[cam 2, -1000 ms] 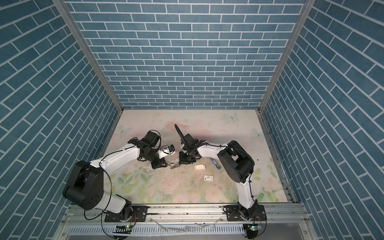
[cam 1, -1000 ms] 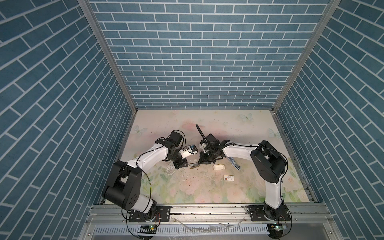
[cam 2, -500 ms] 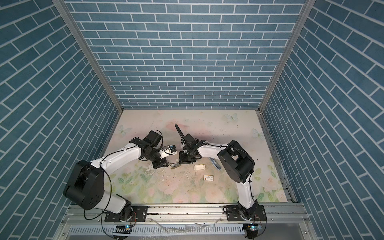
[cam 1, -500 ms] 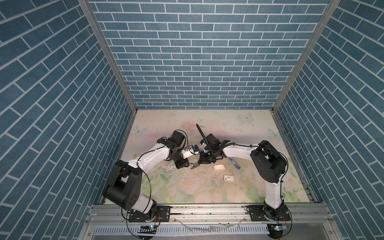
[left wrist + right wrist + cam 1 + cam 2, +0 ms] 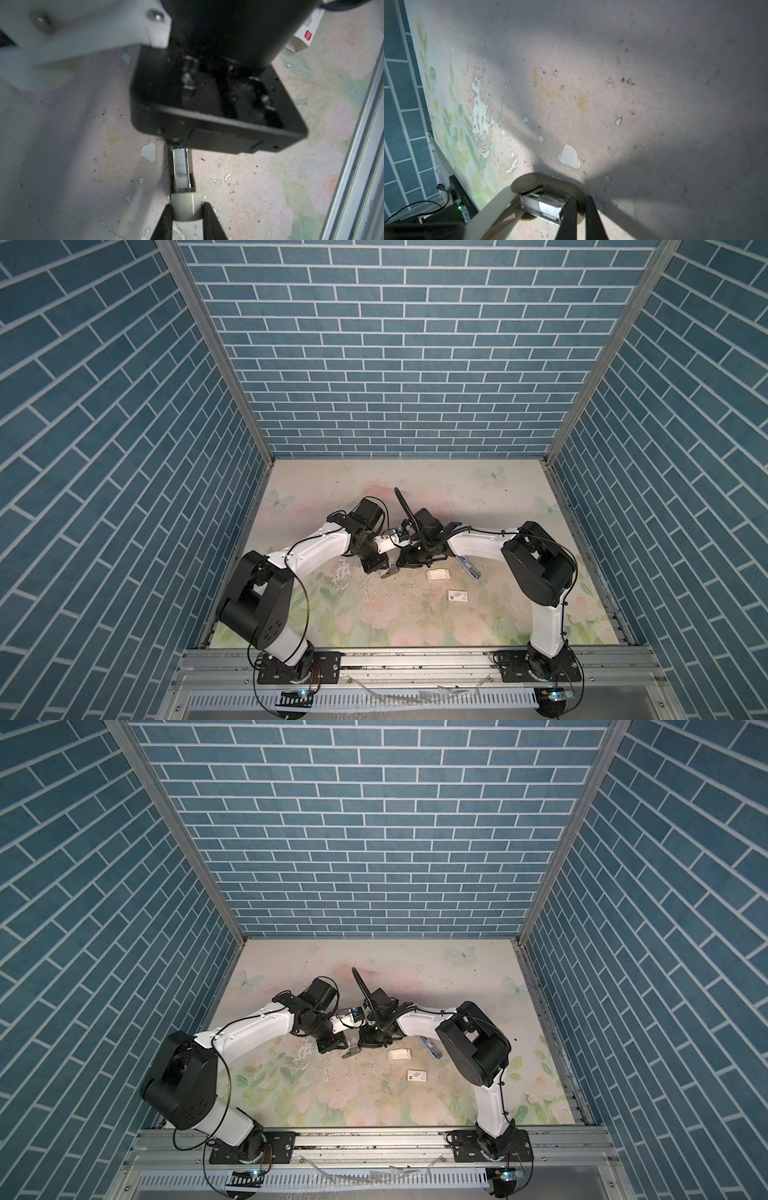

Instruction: Load the staples into the stapler

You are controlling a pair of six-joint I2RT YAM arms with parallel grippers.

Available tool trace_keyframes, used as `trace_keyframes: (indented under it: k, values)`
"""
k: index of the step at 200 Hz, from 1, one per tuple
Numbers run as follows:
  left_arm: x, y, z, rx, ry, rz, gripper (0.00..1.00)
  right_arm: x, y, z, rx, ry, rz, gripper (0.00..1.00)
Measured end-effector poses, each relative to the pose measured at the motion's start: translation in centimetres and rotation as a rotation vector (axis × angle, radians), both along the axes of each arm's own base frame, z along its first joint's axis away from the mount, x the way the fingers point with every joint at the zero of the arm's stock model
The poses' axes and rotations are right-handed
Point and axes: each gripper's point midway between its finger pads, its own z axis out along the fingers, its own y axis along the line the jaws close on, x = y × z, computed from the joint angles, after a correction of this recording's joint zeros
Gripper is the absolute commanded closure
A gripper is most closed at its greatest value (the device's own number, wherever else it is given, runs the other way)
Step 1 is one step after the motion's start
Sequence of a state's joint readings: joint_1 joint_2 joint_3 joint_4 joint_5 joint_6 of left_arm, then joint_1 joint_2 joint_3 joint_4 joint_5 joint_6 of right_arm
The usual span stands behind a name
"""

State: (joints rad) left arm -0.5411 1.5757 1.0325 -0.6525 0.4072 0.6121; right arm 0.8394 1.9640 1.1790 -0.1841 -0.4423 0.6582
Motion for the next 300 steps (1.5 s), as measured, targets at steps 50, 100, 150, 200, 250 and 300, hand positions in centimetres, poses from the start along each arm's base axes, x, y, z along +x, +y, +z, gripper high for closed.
trace_keyframes:
  k: [50,100,150,200,250,300]
  values:
    - [0.2,-0.5,-0.2,0.001,-0.012,-0.005,0.78,0.0,0.0,0.0,0.017,-0.004,-0.014,0.89]
    - [0.4,-0.8,-0.5,0.002,-0.012,-0.01,0.8,0.1,0.0,0.0,0.031,-0.011,-0.021,0.89]
    - [0.6,-1.3,-0.9,0.005,-0.006,-0.019,0.81,0.1,0.0,0.0,0.044,-0.012,-0.035,0.89]
    - [0.7,-1.6,-1.1,0.007,-0.008,-0.025,0.83,0.0,-0.2,0.0,0.046,-0.014,-0.043,0.87]
    - [0.7,-1.6,-1.2,0.008,-0.011,-0.025,0.83,0.2,-0.5,-0.1,0.04,-0.026,-0.057,0.86]
    - [0.5,-1.3,-1.4,0.023,-0.006,-0.026,0.83,1.2,-1.4,-0.1,0.012,-0.045,-0.098,0.85]
